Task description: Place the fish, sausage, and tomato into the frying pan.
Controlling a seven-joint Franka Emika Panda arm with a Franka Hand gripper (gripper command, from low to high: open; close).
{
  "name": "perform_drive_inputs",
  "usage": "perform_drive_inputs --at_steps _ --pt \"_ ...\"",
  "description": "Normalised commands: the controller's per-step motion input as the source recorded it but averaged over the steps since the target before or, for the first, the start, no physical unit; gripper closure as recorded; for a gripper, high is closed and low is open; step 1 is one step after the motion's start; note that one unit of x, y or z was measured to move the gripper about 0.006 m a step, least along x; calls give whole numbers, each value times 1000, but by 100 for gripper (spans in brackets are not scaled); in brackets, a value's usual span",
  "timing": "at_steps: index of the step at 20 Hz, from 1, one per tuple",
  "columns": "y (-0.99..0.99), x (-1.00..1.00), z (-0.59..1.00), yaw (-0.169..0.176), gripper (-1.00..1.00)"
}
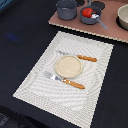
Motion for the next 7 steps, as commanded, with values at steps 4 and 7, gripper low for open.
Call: perform_drive_inputs --at_steps 4,7 --pt "61 23 31 0 -100" --pt "0 0 0 0 -100"
